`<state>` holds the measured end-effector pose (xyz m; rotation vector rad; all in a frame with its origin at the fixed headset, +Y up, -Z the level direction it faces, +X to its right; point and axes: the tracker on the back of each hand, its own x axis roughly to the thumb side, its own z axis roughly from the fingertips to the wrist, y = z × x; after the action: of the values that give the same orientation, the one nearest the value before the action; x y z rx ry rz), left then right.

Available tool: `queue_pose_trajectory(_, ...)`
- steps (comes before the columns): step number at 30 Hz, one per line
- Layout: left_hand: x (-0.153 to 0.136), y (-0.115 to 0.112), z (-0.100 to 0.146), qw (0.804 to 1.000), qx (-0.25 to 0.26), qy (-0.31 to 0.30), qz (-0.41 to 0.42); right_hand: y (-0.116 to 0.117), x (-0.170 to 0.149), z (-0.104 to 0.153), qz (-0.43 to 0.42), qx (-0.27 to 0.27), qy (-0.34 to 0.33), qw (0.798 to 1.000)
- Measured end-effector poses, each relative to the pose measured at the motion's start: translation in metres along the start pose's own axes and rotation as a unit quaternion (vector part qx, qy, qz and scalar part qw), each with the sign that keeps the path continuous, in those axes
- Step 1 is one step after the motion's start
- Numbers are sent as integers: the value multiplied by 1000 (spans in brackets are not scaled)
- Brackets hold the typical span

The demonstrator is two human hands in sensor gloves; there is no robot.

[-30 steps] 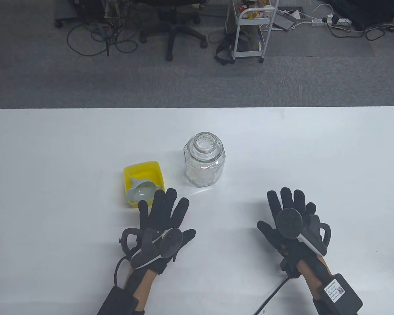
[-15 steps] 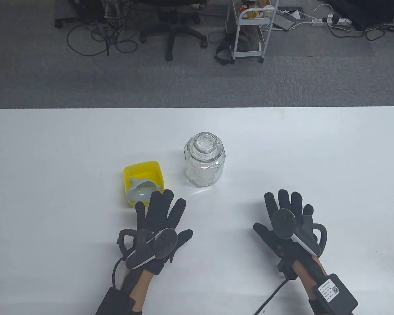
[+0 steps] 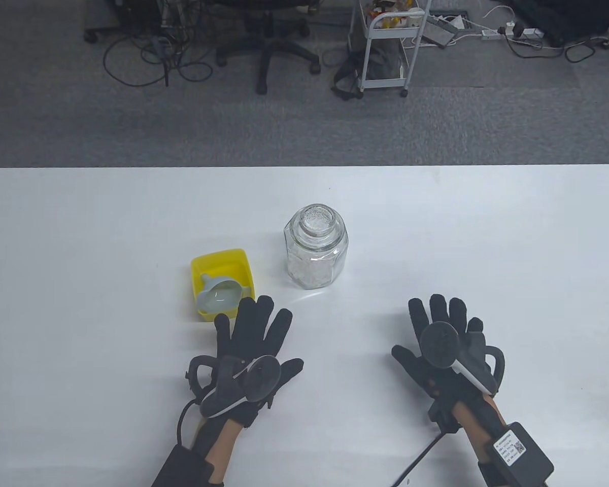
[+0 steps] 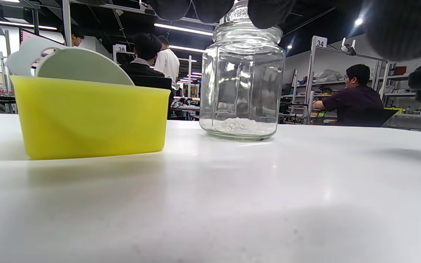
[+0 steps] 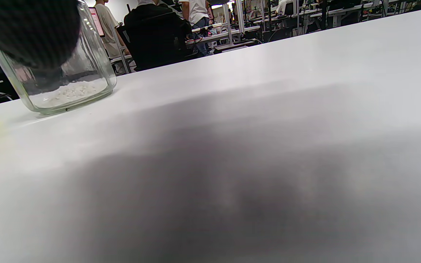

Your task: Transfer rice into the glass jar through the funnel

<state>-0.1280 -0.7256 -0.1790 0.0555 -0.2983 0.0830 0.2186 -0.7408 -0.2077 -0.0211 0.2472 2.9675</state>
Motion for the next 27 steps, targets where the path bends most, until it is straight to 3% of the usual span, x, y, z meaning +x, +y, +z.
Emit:
queue_pose_trajectory(7,5,-8,-2,1000,-21,-11,-6,3,0,-3,6,7,5,1000)
queue_pose_trajectory(27,7,-12,0,999,-12,-5,-36,9,11,-4,39,8,-16,999)
